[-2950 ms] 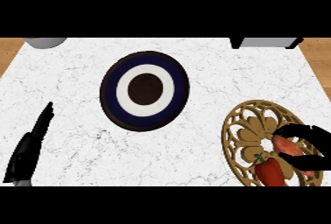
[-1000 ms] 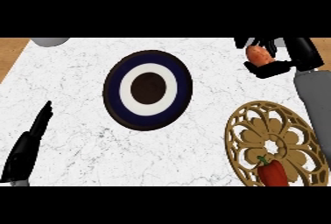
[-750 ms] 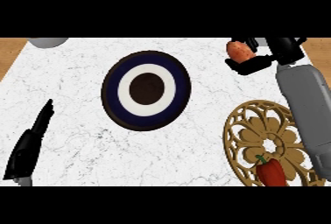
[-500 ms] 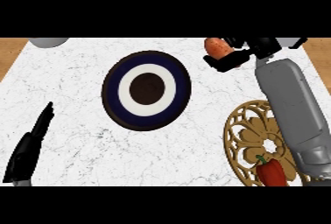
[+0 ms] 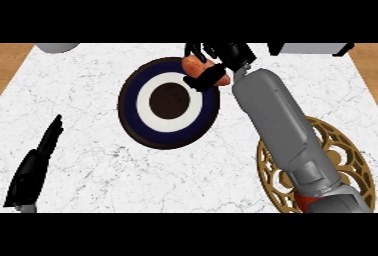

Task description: Pick the sweet potato from the placemat and place it in the plate

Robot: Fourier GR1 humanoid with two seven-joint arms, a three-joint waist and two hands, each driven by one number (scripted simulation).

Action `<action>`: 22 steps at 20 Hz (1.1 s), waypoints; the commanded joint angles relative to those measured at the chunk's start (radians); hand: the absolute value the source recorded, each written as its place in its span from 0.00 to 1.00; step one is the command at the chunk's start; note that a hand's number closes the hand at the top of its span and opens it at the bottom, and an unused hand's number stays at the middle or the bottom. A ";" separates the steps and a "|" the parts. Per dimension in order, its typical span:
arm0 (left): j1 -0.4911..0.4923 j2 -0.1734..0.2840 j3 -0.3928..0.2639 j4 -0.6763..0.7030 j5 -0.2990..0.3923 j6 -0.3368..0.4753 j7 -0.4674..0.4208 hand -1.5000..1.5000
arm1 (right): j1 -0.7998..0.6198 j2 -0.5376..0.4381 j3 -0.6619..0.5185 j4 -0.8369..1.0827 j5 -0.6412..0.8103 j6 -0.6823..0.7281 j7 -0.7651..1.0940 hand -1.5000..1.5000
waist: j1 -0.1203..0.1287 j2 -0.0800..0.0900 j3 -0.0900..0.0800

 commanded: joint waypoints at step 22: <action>-0.056 -0.001 0.005 -0.001 -0.012 -0.025 0.031 0.50 | -0.099 0.051 0.114 0.334 -0.574 -0.310 -0.054 0.00 | 0.038 0.012 0.001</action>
